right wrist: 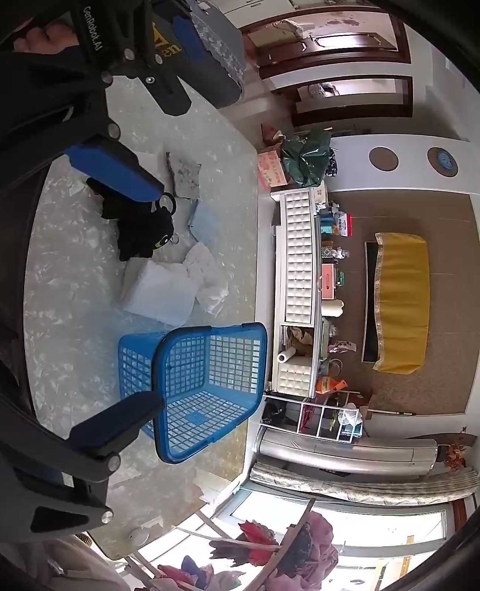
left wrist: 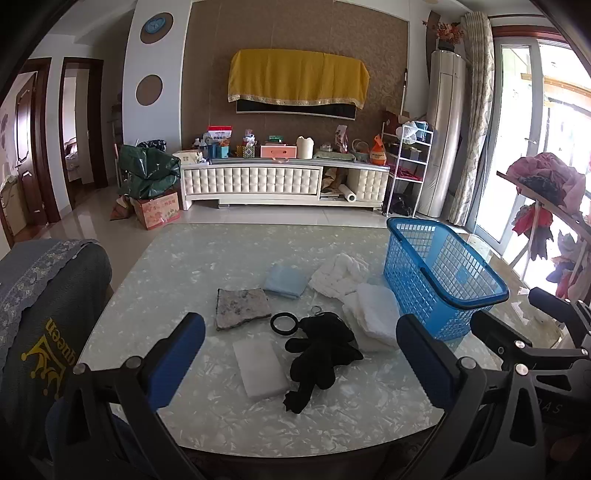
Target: Organize soft objects
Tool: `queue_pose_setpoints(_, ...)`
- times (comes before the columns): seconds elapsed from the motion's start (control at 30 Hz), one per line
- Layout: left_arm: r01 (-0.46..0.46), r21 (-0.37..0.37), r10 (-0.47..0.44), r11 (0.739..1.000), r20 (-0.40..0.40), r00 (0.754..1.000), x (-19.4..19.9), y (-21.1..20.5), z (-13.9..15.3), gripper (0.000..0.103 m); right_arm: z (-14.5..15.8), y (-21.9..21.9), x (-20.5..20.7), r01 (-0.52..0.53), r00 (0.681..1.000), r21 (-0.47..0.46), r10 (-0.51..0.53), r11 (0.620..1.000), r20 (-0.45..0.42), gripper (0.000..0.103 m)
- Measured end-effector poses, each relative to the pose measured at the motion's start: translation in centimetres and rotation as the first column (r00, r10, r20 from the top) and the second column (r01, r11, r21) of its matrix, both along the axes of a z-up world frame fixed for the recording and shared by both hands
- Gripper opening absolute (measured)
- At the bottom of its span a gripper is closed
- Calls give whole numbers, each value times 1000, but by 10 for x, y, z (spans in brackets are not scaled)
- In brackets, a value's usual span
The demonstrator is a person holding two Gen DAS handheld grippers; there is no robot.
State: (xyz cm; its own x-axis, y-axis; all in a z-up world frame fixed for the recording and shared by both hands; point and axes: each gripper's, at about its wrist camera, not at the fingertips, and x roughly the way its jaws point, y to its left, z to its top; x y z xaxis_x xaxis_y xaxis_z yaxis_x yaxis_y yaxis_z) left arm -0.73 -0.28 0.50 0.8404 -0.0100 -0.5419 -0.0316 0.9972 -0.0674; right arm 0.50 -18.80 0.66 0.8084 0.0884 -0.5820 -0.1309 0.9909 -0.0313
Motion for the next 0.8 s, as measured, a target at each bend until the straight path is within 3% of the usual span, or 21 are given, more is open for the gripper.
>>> queue_pose_setpoints(0.8, 5, 3, -5, 1000, 6, 1000, -5, 0, -1, 103, -1, 0, -2, 1, 1000, -1, -1, 1000, -12, 103)
